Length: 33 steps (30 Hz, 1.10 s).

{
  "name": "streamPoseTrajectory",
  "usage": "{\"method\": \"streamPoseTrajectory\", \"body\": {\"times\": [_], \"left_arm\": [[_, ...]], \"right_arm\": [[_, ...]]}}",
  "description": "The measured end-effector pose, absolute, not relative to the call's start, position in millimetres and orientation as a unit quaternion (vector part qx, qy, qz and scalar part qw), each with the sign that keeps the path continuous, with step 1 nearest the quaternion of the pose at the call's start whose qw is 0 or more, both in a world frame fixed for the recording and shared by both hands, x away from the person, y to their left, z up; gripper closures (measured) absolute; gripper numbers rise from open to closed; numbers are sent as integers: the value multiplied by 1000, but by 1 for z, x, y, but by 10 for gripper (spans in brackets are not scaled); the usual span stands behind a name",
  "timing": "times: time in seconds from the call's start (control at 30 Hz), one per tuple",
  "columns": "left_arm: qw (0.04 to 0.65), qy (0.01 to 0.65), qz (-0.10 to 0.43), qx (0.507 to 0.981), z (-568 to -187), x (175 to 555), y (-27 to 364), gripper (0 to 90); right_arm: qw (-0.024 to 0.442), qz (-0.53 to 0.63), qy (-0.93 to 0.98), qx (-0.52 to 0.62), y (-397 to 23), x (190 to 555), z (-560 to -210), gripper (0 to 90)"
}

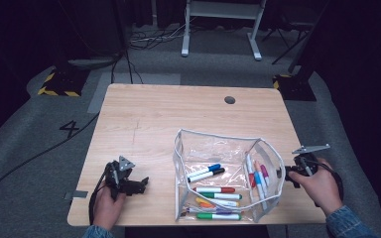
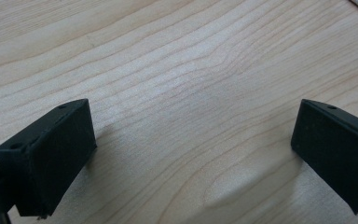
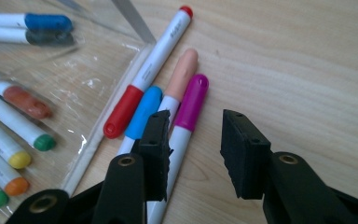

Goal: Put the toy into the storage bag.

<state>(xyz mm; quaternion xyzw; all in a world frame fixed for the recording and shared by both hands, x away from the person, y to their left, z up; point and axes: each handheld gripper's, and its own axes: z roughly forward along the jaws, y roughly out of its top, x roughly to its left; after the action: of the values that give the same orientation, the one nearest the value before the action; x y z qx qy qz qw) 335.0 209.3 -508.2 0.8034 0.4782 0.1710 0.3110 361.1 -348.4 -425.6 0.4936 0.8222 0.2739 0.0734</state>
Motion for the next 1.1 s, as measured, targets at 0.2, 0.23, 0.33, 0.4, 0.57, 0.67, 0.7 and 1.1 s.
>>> {"method": "streamPoseTrajectory", "body": {"times": [0.2,0.23,0.33,0.4,0.57,0.67,0.7,1.1], "left_arm": [[311,478,171,803,-508,335,209,0],[311,478,171,803,-508,335,209,0],[311,478,171,803,-508,335,209,0],[311,478,171,803,-508,335,209,0],[311,478,171,803,-508,335,209,0],[312,478,170,803,-508,335,209,0],[311,478,171,804,-508,335,209,0],[312,478,170,803,-508,335,209,0]], "right_arm": [[52,260,826,498,-341,360,-444,623],[50,258,827,496,-340,360,-447,621],[38,254,830,495,-337,359,-453,619],[34,249,831,497,-335,358,-458,622],[48,231,835,498,-338,361,-467,650],[54,215,833,508,-340,361,-469,712],[56,213,830,512,-341,361,-469,733],[55,224,821,522,-345,361,-462,772]]}}
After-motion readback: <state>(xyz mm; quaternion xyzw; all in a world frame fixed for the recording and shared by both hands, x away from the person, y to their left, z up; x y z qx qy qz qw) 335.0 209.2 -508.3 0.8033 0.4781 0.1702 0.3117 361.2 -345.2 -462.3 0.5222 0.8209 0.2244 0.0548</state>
